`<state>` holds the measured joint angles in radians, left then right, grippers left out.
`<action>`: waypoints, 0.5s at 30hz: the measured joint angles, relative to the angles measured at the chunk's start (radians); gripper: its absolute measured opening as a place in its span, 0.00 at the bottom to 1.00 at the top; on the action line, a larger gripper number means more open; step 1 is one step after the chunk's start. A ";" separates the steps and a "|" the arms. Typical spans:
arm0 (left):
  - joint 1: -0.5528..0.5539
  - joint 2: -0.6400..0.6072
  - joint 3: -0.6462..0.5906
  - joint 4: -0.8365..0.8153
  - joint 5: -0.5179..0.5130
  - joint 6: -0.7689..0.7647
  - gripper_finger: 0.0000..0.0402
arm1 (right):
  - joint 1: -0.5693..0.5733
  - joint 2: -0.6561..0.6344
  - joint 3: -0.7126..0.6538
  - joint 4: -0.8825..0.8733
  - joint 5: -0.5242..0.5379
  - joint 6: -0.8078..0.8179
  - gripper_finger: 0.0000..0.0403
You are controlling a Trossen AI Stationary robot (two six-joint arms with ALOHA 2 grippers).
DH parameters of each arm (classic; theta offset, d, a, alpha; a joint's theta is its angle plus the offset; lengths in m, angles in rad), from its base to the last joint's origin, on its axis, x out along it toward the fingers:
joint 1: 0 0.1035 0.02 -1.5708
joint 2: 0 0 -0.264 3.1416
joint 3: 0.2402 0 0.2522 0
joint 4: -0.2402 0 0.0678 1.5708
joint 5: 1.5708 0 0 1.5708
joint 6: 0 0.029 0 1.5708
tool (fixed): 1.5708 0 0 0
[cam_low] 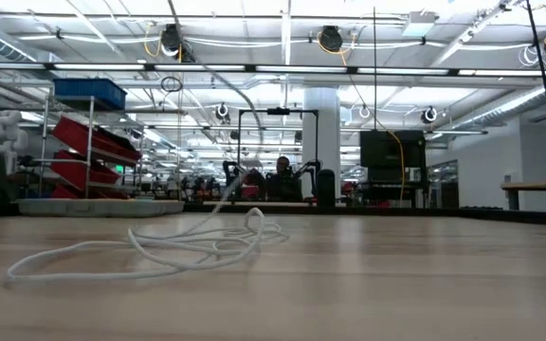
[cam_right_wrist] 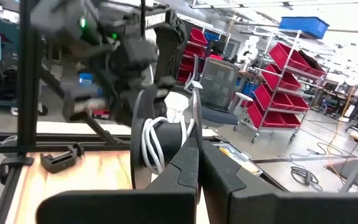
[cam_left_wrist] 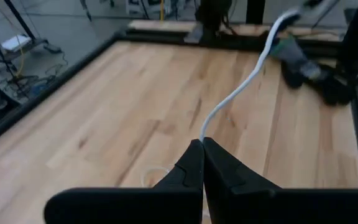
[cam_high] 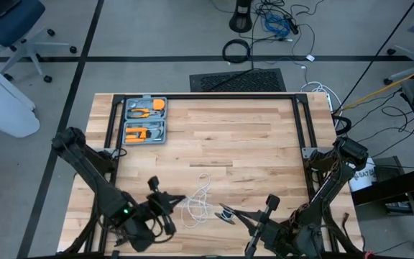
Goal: Coil cords
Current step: Coil the white wire on the spool
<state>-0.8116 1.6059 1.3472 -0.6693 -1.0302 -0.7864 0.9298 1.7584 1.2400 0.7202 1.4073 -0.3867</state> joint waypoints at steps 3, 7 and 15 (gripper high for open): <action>0.004 -0.060 0.000 0.003 -0.003 0.037 0.00 | -0.010 0.000 0.000 -0.028 -0.015 0.033 0.00; 0.014 -0.122 0.000 0.005 -0.018 0.068 0.00 | -0.021 0.000 0.000 -0.053 -0.095 0.058 0.00; 0.011 -0.141 0.000 0.009 -0.059 0.069 0.00 | -0.055 0.000 0.000 -0.142 -0.098 0.091 0.00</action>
<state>-0.8009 1.4647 1.3472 -0.6601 -1.0897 -0.7170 0.8746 1.7588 1.2396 0.5785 1.3098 -0.2958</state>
